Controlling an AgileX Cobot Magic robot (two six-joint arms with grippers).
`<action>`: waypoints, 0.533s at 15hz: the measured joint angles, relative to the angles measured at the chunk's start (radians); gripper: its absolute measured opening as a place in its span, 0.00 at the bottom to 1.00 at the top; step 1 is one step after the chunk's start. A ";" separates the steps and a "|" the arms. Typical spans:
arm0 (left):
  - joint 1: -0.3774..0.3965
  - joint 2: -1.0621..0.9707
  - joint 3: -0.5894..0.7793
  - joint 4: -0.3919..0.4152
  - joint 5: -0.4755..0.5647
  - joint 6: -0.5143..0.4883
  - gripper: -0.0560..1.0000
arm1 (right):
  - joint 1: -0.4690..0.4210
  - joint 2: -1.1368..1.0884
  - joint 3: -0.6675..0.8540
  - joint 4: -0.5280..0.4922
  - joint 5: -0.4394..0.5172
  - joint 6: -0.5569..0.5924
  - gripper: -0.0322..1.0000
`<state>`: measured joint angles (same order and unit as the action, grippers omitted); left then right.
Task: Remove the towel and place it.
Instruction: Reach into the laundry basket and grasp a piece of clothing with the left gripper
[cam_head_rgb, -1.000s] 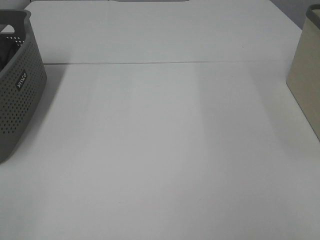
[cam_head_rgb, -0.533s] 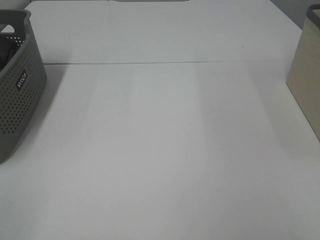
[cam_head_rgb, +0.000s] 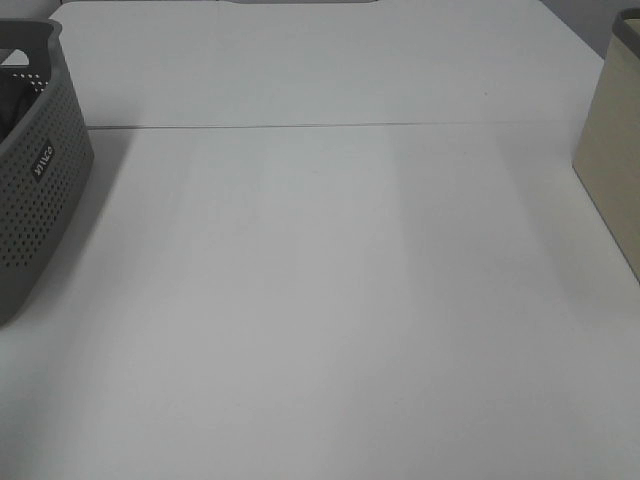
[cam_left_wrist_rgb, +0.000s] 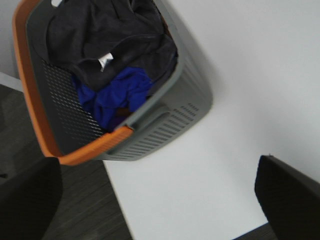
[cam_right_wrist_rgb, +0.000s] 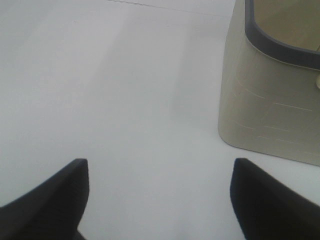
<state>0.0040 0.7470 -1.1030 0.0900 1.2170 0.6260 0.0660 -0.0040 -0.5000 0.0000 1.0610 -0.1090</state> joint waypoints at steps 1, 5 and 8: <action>0.000 0.119 -0.073 0.056 0.000 0.084 0.99 | 0.000 0.000 0.000 0.000 0.000 0.000 0.77; 0.000 0.493 -0.292 0.297 -0.003 0.300 0.99 | 0.000 0.000 0.000 0.000 0.000 0.000 0.77; 0.020 0.773 -0.412 0.358 -0.006 0.351 0.99 | 0.000 0.000 0.000 0.000 0.000 0.000 0.77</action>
<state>0.0240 1.5200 -1.5150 0.4480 1.2110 0.9770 0.0660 -0.0040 -0.5000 0.0000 1.0610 -0.1090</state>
